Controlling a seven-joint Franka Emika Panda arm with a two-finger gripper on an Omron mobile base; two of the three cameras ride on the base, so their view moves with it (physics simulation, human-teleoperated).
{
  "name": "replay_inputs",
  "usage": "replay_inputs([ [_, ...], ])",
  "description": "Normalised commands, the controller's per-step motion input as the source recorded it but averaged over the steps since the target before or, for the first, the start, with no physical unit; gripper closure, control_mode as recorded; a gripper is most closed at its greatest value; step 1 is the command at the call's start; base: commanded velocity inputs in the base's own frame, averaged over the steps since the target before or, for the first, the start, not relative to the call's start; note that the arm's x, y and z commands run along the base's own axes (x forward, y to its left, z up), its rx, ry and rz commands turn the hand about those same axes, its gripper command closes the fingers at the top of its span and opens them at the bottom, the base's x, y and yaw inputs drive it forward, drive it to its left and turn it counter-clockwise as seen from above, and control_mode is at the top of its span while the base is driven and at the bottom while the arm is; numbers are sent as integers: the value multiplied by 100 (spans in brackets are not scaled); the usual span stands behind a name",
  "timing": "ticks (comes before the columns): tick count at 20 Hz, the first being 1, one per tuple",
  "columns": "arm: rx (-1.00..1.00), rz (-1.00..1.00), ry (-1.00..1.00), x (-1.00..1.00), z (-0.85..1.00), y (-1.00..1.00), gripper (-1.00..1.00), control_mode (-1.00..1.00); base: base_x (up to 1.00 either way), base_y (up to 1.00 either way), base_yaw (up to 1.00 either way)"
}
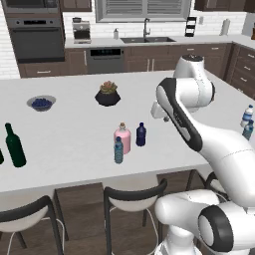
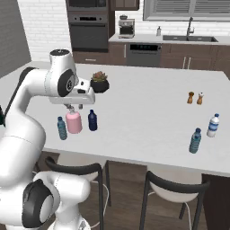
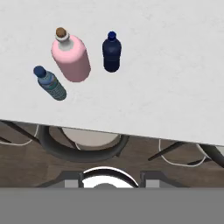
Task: Move the plastic bottles in the middle to the plastics group, and the glass bottles in the middle to the glass group.
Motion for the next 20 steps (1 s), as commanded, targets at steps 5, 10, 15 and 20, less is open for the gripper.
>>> replay_inputs([
  [5, -11, 0, -3, -4, -19, 41, -100, -100, 0, 0, 0],
  [10, -6, 0, -1, 0, -29, 100, -100, -100, 0, 0, 0],
  [15, 1, -1, 0, 25, -43, 86, -100, -100, 0, 0, 0],
  [20, 11, -9, 0, 49, -46, 30, -100, -100, 0, 0, 0],
])
